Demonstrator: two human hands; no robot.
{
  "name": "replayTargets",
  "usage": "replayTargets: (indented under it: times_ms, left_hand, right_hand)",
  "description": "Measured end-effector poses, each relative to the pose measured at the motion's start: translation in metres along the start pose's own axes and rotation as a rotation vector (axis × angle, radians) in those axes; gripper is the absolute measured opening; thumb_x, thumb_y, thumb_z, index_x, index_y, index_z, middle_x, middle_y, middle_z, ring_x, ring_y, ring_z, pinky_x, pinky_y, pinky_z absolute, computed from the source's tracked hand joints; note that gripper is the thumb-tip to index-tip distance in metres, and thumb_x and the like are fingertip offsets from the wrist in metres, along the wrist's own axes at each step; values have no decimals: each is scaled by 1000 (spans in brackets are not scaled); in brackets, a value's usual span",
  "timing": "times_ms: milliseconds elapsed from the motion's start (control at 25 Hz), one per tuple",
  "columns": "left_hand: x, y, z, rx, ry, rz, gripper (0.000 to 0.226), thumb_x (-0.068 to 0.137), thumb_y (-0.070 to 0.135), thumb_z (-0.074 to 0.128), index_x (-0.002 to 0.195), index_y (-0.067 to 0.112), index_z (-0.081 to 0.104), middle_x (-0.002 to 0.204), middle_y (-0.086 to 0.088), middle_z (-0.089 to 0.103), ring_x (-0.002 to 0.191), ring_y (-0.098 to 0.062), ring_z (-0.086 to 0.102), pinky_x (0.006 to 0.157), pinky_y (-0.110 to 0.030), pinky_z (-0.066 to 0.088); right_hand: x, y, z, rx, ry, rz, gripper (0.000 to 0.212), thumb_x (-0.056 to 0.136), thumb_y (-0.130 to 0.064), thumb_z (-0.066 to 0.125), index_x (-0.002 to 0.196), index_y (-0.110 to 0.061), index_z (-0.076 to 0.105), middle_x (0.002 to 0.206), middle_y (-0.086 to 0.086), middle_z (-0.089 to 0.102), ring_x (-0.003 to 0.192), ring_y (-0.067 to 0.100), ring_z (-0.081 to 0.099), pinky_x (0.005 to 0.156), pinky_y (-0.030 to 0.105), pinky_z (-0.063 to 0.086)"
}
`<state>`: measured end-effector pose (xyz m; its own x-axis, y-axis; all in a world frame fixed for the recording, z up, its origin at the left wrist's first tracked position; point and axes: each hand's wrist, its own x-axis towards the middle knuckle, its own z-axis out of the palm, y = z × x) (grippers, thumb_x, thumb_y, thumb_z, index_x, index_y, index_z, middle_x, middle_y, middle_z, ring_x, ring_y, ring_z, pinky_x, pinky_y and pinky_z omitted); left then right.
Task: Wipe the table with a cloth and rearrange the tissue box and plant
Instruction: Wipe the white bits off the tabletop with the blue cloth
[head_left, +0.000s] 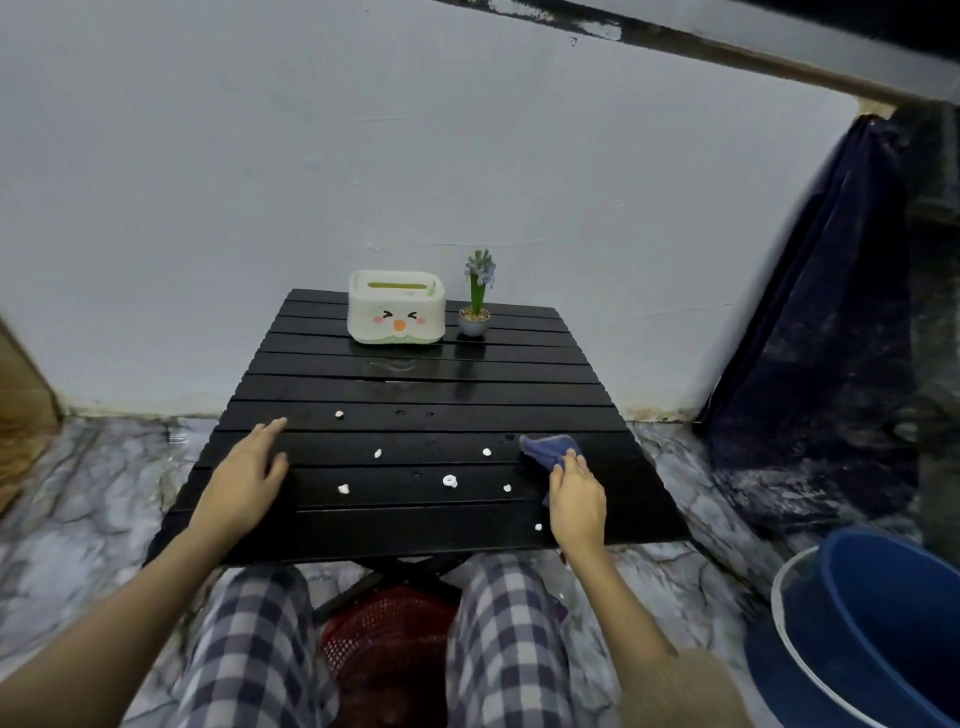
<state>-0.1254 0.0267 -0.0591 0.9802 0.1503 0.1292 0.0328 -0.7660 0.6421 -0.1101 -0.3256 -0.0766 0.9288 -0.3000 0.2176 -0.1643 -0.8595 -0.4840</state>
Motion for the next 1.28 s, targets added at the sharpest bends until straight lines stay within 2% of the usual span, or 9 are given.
replayTargets:
  times_ms: [160, 360, 560, 680, 760, 840, 920, 1040, 1280]
  left_hand:
    - [-10, -13, 6, 24, -23, -60, 49, 92, 14, 41, 140, 11, 29, 146, -21, 35, 141, -27, 25, 112, -45, 29]
    - [-15, -19, 10, 83, 15, -54, 46, 92, 15, 41, 137, 8, 34, 143, -19, 42, 139, -29, 29, 113, -46, 30]
    - [-22, -21, 11, 57, 124, -143, 43, 92, 16, 39, 135, 8, 39, 143, -16, 43, 138, -27, 31, 112, -44, 30]
    - [-21, -20, 14, 24, 144, -156, 41, 93, 17, 37, 134, 12, 41, 143, -13, 44, 138, -23, 32, 111, -43, 32]
    - [-21, -20, 14, 9, 144, -171, 41, 93, 18, 36, 133, 13, 42, 143, -12, 45, 138, -21, 32, 109, -42, 34]
    - [-21, -20, 15, 2, 150, -179, 40, 93, 17, 36, 132, 13, 43, 142, -11, 45, 138, -21, 32, 109, -42, 34]
    - [-20, -20, 15, -3, 156, -178, 39, 93, 16, 37, 131, 13, 44, 142, -10, 46, 138, -20, 32, 110, -41, 34]
    - [-20, -21, 17, -12, 159, -176, 39, 93, 17, 37, 131, 13, 45, 142, -7, 47, 138, -18, 32, 111, -39, 33]
    - [-20, -24, 18, -5, 153, -181, 39, 93, 18, 36, 131, 15, 46, 142, -5, 46, 138, -16, 32, 111, -38, 33]
  right_hand:
    - [-29, -47, 11, 201, -43, 0, 37, 96, -12, 37, 128, 4, 44, 134, 24, 50, 122, 36, 49, 101, 42, 41]
    - [-56, -98, 16, 470, -257, 61, 32, 97, -19, 35, 114, -1, 54, 93, 19, 64, 84, 28, 60, 67, 30, 39]
    - [-42, -128, 16, 830, -475, 174, 24, 95, -15, 37, 99, -12, 61, 93, 6, 62, 89, 20, 58, 73, 26, 42]
    - [-3, -121, 7, 1032, -386, 244, 20, 94, -12, 39, 97, -14, 58, 84, -2, 63, 77, 11, 58, 63, 13, 46]
    - [26, -107, 6, 921, -312, 190, 18, 94, -15, 42, 94, -10, 60, 86, 3, 62, 81, 15, 56, 61, 14, 42]
    - [40, -99, 18, 591, -368, 2, 19, 90, -21, 53, 92, -3, 58, 90, 7, 59, 88, 17, 53, 62, 16, 39]
    - [37, -100, 39, 280, -461, -178, 30, 84, -19, 61, 111, -6, 56, 109, 9, 61, 103, 18, 54, 77, 25, 42]
    - [27, -123, 63, 187, -407, -313, 41, 90, -13, 50, 131, -8, 46, 140, 11, 47, 129, 25, 43, 103, 31, 35]
    - [6, -141, 62, 315, -656, -446, 26, 95, -21, 40, 113, -17, 58, 85, 13, 67, 81, 22, 59, 64, 25, 38]
